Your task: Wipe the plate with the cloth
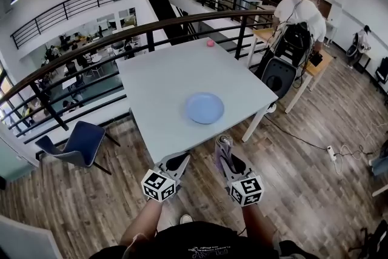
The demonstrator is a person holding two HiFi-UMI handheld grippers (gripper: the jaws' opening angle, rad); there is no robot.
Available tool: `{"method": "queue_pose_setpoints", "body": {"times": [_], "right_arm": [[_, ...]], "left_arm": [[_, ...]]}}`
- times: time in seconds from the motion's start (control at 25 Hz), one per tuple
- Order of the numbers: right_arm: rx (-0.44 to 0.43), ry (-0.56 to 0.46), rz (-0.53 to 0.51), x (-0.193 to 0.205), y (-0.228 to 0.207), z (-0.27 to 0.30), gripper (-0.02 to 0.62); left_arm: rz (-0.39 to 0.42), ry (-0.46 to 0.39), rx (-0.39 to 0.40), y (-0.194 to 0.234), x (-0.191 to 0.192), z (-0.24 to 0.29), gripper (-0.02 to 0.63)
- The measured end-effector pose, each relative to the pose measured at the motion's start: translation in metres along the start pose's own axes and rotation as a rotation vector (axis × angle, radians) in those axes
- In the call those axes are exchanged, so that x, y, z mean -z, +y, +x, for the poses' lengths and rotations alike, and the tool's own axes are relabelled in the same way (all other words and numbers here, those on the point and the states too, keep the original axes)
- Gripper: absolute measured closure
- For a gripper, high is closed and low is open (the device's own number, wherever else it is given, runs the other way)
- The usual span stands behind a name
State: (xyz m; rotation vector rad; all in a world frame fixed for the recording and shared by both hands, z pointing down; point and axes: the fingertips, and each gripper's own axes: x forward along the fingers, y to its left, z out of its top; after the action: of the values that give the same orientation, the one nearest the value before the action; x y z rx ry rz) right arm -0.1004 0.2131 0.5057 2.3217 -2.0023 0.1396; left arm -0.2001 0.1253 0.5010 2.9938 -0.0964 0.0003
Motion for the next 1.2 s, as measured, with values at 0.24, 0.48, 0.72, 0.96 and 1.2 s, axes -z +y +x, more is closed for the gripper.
{"method": "queue_pose_setpoints", "body": {"times": [0.24, 0.48, 0.72, 0.96, 1.2], "right_arm": [[0.097, 0.003, 0.010, 0.003, -0.007, 0.003, 0.485], [0.059, 0.026, 0.014, 0.006, 0.004, 0.013, 0.485], [0.031, 0.021, 0.019, 0.003, -0.008, 0.028, 0.485], [-0.007, 0.018, 0.016, -0.001, -0.030, 0.042, 0.485], [-0.042, 0.020, 0.011, -0.007, -0.056, 0.064, 0.485]], "left_arm": [[-0.018, 0.010, 0.010, 0.013, 0.004, -0.009, 0.594], [-0.030, 0.013, 0.002, 0.023, 0.007, -0.013, 0.594], [-0.033, 0.022, -0.007, 0.028, 0.010, 0.001, 0.594], [-0.028, 0.020, -0.040, 0.035, 0.006, 0.024, 0.594], [-0.026, 0.018, -0.066, 0.045, 0.000, 0.055, 0.594]]}}
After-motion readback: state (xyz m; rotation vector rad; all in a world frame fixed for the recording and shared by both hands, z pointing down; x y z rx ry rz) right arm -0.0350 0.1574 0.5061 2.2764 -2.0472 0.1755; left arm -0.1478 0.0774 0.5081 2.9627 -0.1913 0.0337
